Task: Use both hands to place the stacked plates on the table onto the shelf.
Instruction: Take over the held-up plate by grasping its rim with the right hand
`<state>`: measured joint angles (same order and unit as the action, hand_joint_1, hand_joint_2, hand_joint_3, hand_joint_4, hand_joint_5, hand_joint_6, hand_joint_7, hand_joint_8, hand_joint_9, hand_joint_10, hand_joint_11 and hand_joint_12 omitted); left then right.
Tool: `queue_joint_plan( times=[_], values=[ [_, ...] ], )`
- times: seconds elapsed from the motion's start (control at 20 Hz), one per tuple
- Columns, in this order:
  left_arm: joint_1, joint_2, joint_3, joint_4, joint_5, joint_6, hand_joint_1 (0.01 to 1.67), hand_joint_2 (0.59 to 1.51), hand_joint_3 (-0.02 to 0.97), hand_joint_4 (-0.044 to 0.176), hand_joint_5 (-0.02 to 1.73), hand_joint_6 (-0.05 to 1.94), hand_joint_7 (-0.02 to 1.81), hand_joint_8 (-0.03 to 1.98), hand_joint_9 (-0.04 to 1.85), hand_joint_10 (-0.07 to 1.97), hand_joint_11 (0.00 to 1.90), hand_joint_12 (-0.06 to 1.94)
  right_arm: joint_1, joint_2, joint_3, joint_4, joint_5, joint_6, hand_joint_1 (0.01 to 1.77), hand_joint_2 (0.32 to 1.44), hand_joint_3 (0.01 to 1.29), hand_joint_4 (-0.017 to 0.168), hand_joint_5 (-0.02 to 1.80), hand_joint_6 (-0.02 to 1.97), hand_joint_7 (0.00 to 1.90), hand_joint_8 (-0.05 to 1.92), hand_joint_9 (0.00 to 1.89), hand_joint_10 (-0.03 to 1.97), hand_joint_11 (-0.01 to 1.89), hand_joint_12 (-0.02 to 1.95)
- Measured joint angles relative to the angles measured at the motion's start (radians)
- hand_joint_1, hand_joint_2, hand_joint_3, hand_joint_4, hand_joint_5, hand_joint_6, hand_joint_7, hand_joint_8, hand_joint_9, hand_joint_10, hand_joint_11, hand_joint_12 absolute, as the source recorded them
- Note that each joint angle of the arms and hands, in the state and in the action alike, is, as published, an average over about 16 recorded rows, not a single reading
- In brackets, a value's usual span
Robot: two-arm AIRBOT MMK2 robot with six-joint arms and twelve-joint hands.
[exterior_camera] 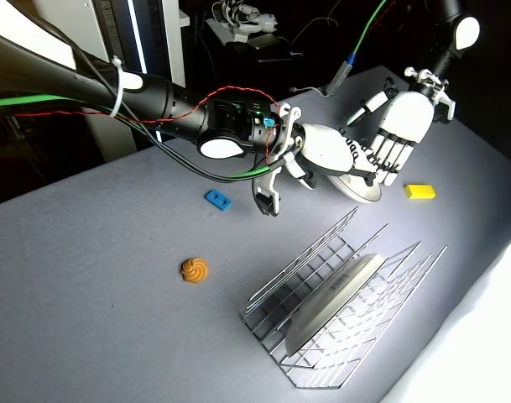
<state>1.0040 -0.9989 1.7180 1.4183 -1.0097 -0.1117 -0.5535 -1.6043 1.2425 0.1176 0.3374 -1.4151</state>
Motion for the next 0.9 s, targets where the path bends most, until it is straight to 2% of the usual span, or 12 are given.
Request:
queue_joint_plan(
  times=[0.5,0.65,0.9],
  values=[
    [-0.006,-0.002,0.002,0.006,0.000,-0.003,0.01,1.158,0.021,-0.005,0.02,-0.01,-0.01,-0.02,0.08,0.03,0.02,0.01,0.000,-0.053,0.054,0.000,0.014,0.000,1.34,1.06,0.01,0.002,0.13,0.04,0.12,0.03,0.17,0.01,0.02,0.93],
    [-0.007,-0.002,0.002,0.007,0.000,-0.003,0.01,1.158,0.022,-0.005,0.02,0.00,-0.01,-0.02,0.08,0.03,0.02,0.01,-0.001,-0.056,0.057,0.001,0.018,0.000,1.31,1.07,0.01,0.002,0.21,0.07,0.22,0.04,0.26,0.04,0.06,1.03],
    [-0.009,-0.002,0.002,0.008,0.000,-0.003,0.01,1.159,0.022,-0.005,0.02,0.00,-0.01,-0.02,0.08,0.03,0.02,0.00,-0.005,-0.057,0.057,-0.002,0.040,0.000,1.24,1.09,0.01,-0.001,0.39,0.31,0.45,0.14,0.51,0.14,0.26,1.12]
  ],
)
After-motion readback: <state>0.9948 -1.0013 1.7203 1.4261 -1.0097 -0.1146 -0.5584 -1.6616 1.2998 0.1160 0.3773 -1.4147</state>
